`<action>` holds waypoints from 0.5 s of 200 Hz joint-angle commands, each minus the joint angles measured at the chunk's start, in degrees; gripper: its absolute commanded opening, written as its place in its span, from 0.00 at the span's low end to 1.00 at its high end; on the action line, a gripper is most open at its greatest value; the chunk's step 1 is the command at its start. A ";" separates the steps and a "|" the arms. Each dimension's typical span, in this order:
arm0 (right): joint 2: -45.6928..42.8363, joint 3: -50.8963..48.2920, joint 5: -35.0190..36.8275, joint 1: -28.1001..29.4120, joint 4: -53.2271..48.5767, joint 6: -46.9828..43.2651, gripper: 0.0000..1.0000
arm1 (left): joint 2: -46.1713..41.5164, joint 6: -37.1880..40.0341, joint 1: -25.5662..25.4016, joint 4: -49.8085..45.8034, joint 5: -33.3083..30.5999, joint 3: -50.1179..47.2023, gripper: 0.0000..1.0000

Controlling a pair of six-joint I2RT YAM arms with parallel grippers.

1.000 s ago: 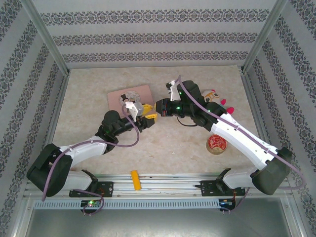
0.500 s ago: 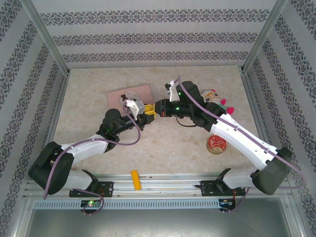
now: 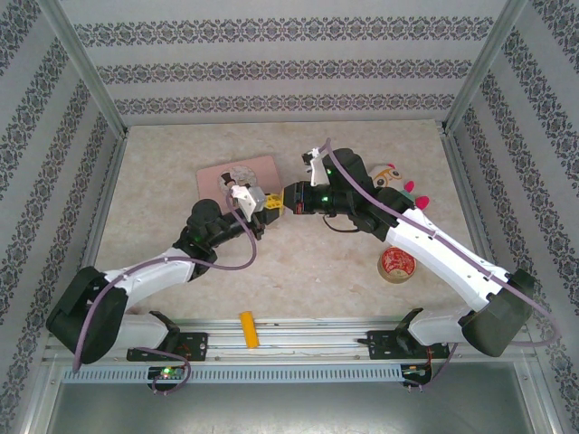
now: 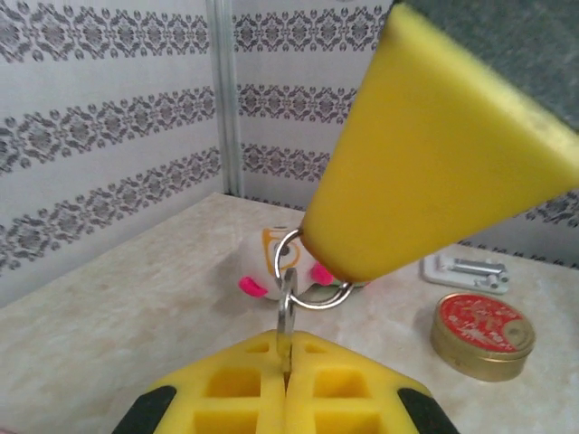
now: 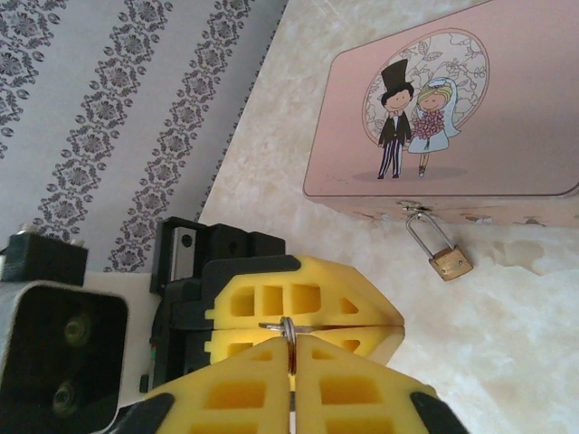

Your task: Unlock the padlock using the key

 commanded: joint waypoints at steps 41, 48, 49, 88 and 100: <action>-4.36 -0.77 2.59 -2.93 -3.25 2.31 0.31 | -3.31 39.69 -9.25 -13.46 -27.31 4.17 0.00; -4.80 -1.37 2.27 -3.21 -2.87 2.97 0.32 | -2.89 42.16 -9.80 -13.09 -28.41 4.54 0.00; -4.86 -1.47 2.19 -3.25 -2.79 3.06 0.32 | -2.87 42.62 -9.88 -13.04 -28.50 4.63 0.00; -5.81 -3.80 -0.07 -3.47 -0.68 7.73 0.39 | -1.11 45.36 -10.40 -10.99 -28.00 6.16 0.00; -5.65 -4.32 -0.54 -3.46 -0.53 8.69 0.42 | -0.64 45.22 -10.56 -10.41 -27.72 6.29 0.00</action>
